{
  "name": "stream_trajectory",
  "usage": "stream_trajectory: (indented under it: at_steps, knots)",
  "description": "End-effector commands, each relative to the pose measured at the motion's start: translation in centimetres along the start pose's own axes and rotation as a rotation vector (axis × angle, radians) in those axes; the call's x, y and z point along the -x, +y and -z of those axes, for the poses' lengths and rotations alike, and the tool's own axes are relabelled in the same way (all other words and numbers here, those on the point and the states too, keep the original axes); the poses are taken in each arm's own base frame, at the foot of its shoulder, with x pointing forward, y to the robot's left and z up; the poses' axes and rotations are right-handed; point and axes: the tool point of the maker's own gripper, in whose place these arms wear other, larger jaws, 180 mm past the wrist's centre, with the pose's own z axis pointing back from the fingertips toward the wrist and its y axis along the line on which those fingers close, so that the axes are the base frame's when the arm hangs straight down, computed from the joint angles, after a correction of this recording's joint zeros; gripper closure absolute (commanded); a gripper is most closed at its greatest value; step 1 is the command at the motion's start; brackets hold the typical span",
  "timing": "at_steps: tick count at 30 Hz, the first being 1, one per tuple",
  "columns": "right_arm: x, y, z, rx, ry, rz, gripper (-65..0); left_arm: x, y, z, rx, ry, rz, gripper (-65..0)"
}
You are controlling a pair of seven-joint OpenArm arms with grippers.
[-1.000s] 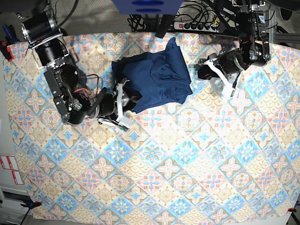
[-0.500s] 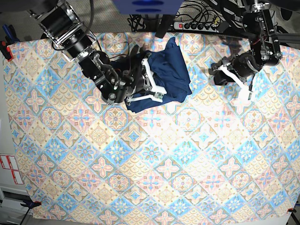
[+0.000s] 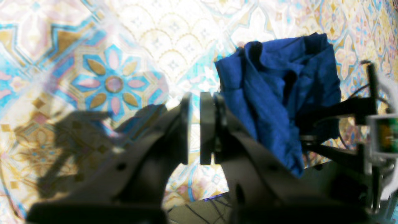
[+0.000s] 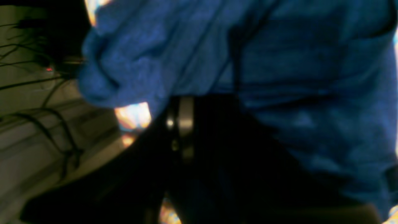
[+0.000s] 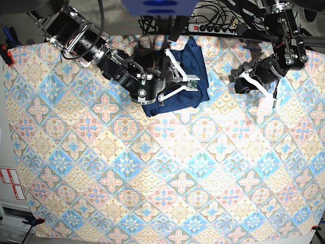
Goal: Fold the T-shirt properly
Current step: 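Lift the strip end with the right gripper and fold it over the bundle, then press and tuck the bundle edges with both grippers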
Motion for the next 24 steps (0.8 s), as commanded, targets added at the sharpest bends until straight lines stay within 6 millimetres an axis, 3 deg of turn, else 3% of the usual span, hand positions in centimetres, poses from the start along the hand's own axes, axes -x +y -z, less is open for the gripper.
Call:
stream_trajectory:
  at_steps: [1, 3, 7, 11, 15, 18, 21, 24]
  knots:
    - [-1.7, -0.5, -0.8, 0.011, -0.053, -0.018, -8.2, -0.7, -0.5, -0.2, 0.015, -0.025, 0.011, -3.9]
    - [-1.6, -1.9, -1.5, 0.042, -0.073, 0.021, -8.0, -0.2, -1.2, 0.2, 0.035, -0.006, 0.02, -3.9]
    - [-1.1, -6.7, -4.6, 0.151, -0.156, 0.17, -8.2, 1.4, -3.6, 1.2, 0.096, 0.053, 0.06, -3.9]
    - [0.5, -9.6, -6.4, 0.213, -0.193, 0.283, -8.2, 3.7, -7.6, 2.7, 0.202, 0.131, 0.12, -3.9]
    - [1.4, -10.4, -6.5, 0.222, -0.191, 0.327, -8.2, 5.3, -11.2, 3.6, 0.293, 0.186, 0.177, -3.9]
    - [2.0, -10.4, -6.1, 0.214, -0.178, 0.347, -8.2, 4.8, -13.3, 4.3, 0.34, 0.188, 0.22, -3.9]
    - [2.5, -10.4, -5.8, 0.205, -0.165, 0.36, -8.2, 5.5, -14.3, 5.1, 0.331, 0.201, 0.302, -3.9]
    - [2.5, -10.4, -5.8, 0.205, -0.165, 0.36, -8.2, 7.1, -14.1, 5.4, 0.289, 0.249, 0.376, -3.9]
